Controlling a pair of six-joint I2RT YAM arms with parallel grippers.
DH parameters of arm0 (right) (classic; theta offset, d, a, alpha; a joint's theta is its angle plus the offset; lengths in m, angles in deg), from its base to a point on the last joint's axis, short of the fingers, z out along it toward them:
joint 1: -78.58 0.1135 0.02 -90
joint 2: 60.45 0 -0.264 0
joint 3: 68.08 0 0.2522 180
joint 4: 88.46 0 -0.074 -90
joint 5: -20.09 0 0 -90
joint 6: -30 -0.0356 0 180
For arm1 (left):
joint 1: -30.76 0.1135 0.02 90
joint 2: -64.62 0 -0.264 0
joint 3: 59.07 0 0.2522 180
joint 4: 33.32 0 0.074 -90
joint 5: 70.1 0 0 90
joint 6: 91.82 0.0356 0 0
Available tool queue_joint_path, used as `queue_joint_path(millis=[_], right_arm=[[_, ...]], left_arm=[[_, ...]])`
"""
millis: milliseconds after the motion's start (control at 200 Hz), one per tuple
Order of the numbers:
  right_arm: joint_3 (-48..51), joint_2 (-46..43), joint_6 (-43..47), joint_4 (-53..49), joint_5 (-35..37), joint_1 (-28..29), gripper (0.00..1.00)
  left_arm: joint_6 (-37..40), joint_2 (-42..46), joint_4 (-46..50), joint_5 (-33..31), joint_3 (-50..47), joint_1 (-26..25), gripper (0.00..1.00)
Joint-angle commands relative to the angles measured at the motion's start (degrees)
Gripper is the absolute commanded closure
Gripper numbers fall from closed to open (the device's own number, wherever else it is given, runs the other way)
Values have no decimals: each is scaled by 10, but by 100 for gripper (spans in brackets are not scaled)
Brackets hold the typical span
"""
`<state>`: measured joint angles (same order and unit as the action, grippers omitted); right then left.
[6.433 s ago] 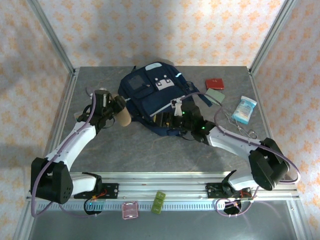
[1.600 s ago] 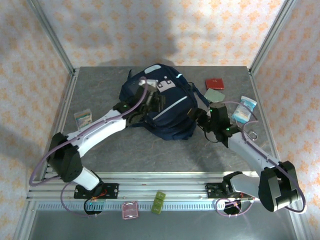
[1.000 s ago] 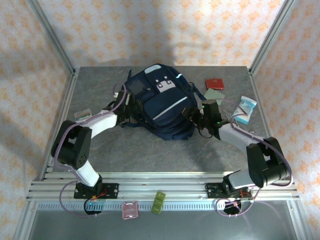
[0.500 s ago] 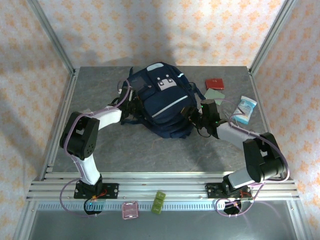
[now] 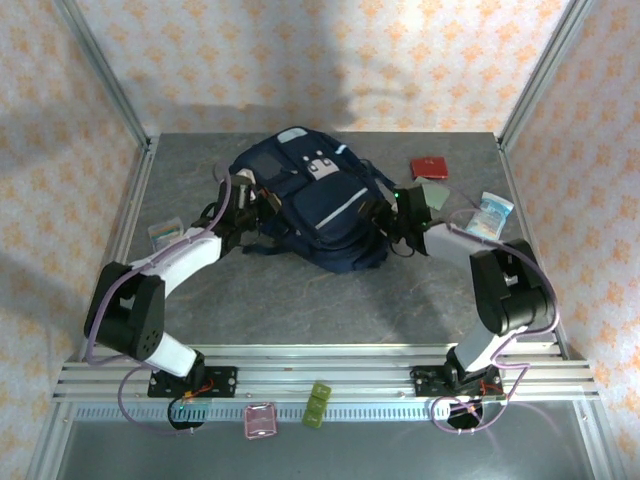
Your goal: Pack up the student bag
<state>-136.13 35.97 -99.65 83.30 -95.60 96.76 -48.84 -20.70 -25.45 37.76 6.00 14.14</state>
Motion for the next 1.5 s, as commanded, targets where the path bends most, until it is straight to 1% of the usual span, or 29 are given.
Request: queue_joint_path(millis=[0,105,190,285,440,521,611,656,726,781,876,896,956,986,1036,1086,1196,1316,1497], right_arm=[[-81,41,34,-6,20,-5,40],[-138,66,47,-50,28,-5,45],[-152,49,64,-82,55,3,47],[-140,3,91,-117,99,18,47],[-81,-114,119,-135,160,49,45],[-56,-164,131,-136,176,78,46],[-25,-203,134,-122,165,118,48],[-9,-215,135,-111,160,147,52],[14,-222,132,-91,166,194,55],[27,-217,124,-82,170,221,56],[59,-210,97,-56,157,230,55],[64,-210,94,-50,156,230,55],[77,-213,88,-39,161,230,53],[80,-214,87,-36,165,231,52],[79,-213,88,-35,167,230,52],[76,-213,90,-37,172,230,52],[70,-213,94,-37,180,230,52],[69,-217,94,-38,182,230,52],[84,-228,87,-32,184,230,52]], left_arm=[[-41,34,-49,44,-7,-23,100],[-57,41,-62,36,-9,-36,100],[-76,38,-75,41,-7,-38,100],[-95,43,-91,35,-7,-39,100],[-113,54,-98,24,0,-39,100],[-123,58,-104,25,2,-39,100],[-136,63,-113,21,-1,-39,100],[-141,66,-116,18,0,-40,100],[-142,68,-120,19,-1,-40,100],[-139,67,-117,23,1,-40,100],[-119,64,-90,27,5,-43,100],[-116,64,-79,23,5,-44,94],[-111,65,-56,9,-3,-49,67],[-111,66,-46,-2,-10,-53,56],[-112,65,-39,-19,-26,-60,46],[-120,59,-36,-33,-43,-66,40],[-135,29,-42,-44,-68,-74,37],[-142,-4,-32,-65,-71,-79,37],[-143,-28,-36,-101,-67,-79,38]])
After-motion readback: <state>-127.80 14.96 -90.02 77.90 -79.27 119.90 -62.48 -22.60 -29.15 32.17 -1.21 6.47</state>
